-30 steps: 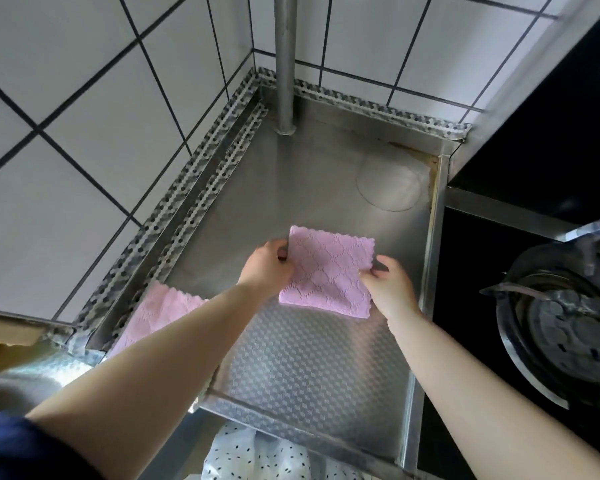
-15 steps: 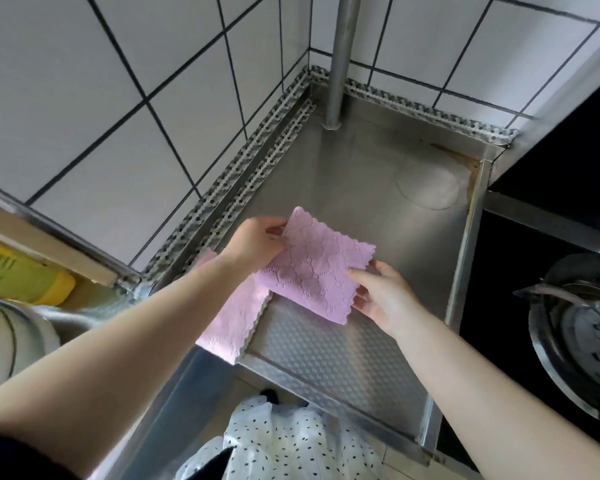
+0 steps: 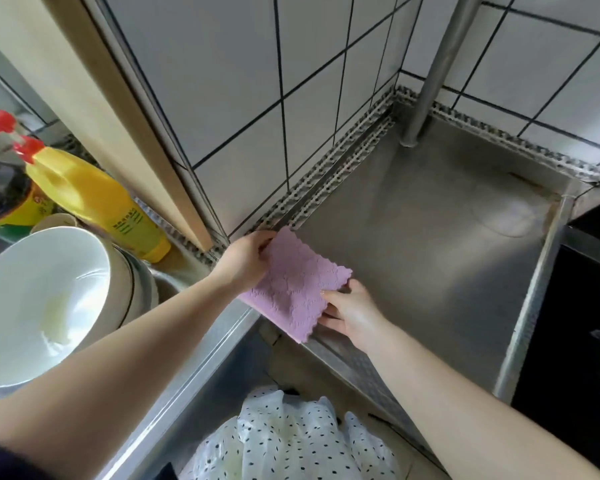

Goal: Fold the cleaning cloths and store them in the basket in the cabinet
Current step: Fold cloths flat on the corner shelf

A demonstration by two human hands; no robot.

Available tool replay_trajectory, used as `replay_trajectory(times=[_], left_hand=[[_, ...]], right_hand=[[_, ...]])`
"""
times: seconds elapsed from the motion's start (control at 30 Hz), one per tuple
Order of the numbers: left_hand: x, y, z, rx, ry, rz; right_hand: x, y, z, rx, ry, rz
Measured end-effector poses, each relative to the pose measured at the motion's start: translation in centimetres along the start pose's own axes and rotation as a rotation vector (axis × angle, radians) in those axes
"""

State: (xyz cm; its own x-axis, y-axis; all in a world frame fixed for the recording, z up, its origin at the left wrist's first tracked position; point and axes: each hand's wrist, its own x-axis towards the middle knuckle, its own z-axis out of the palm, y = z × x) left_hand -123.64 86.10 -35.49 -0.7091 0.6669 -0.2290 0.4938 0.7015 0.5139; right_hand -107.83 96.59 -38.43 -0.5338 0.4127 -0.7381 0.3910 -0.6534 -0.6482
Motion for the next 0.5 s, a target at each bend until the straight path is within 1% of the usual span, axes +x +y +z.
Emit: replay_trajectory(times=[0.17,0.37,0.5], left_hand=[[-0.3,-1.0,0.7,0.031,0.032,0.013],[-0.9,-1.4,1.3,0.061,0.005,0.012],[-1.7,-1.5,1.6,0.123,-0.069,0.045]], right_hand=[[0.6,0.3,0.7,-0.044,0.019,-0.006],[1.1,0.9,1.0,-0.134,0.083,-0.056],[1.0,1.8,0.1,-0.316,0.128,-0.106]])
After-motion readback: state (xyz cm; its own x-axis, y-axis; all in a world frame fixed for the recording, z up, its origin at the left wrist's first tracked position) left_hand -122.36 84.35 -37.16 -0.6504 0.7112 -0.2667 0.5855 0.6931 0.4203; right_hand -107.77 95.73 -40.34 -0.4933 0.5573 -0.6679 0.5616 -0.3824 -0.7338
